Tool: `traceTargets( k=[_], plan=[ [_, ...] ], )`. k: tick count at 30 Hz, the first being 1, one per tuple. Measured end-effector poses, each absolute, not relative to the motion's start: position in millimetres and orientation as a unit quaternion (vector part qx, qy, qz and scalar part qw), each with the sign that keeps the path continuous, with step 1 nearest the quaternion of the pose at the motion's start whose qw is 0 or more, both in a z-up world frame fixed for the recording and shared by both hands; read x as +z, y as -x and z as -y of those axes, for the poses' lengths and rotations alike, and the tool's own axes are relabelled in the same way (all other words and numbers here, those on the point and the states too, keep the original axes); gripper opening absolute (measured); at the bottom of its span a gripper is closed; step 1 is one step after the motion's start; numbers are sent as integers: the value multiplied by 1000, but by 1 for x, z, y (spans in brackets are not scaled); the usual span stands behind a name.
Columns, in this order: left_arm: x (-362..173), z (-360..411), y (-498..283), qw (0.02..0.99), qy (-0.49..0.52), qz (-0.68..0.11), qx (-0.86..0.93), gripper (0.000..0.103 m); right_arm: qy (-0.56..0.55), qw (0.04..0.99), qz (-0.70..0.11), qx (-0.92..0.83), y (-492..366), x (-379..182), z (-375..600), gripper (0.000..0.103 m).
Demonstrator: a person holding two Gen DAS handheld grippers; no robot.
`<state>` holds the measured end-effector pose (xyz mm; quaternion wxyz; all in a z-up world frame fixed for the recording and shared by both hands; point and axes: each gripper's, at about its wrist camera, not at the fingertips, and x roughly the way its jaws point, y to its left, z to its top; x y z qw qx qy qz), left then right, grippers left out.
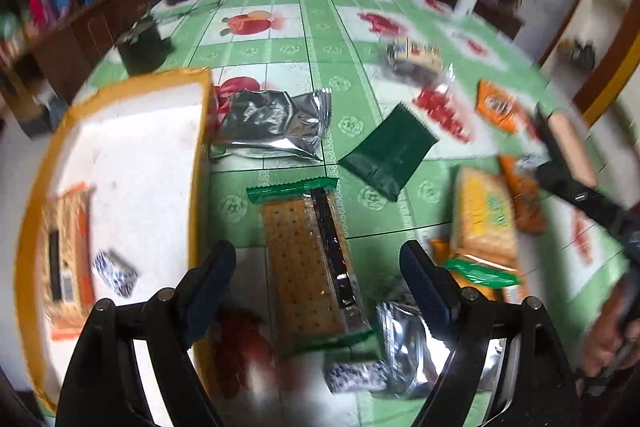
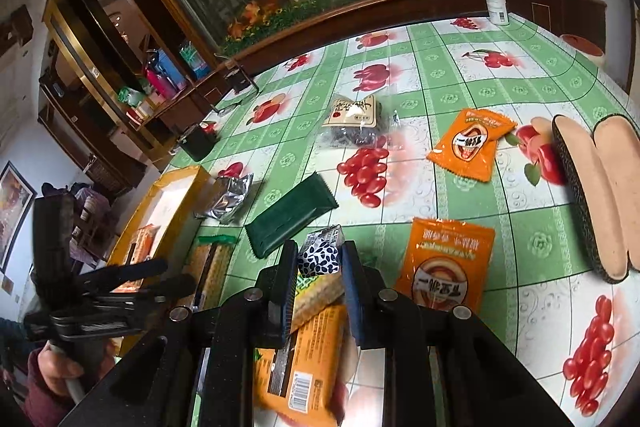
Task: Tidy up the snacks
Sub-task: 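Grasp another cow-print candy with the right tool while the left tool grasps a green-ended cracker pack, then lower the cracker pack and candy into the white tray while both tools open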
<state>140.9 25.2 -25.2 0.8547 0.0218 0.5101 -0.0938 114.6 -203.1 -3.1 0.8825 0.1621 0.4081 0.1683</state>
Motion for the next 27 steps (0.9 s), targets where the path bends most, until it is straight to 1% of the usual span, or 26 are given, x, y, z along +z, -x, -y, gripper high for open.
traceTargets(
  k=[3, 4, 5, 7, 11, 13, 19, 23, 27],
  plan=[
    [-41, -13, -149, 841, -56, -534, -71, 83, -167, 881, -406, 174, -111, -4, 203, 23],
    [-46, -8, -149, 838, -71, -536, -70, 81, -168, 881, -405, 176, -110, -3, 204, 23],
    [-50, -3, -148, 837, -87, -537, -68, 65, -168, 881, -404, 177, -109, -3, 204, 23],
    [-49, 0, -145, 844, -86, -524, -74, 46, -168, 882, -402, 179, -106, -1, 204, 24],
    [-46, -5, -143, 847, -54, -523, -82, 46, -166, 883, -399, 183, -99, 2, 203, 24],
    [-38, -14, -140, 849, -16, -519, -99, 46, -165, 884, -396, 185, -96, 5, 202, 24],
    [12, -49, -122, 865, 70, -477, -139, 46, -153, 887, -389, 199, -91, 21, 187, 24],
    [40, -88, -118, 877, 101, -451, -132, 46, -144, 883, -384, 230, -89, 33, 161, 24],
    [46, -128, -127, 887, 99, -443, -89, 46, -132, 875, -379, 271, -88, 45, 121, 24]
  ],
)
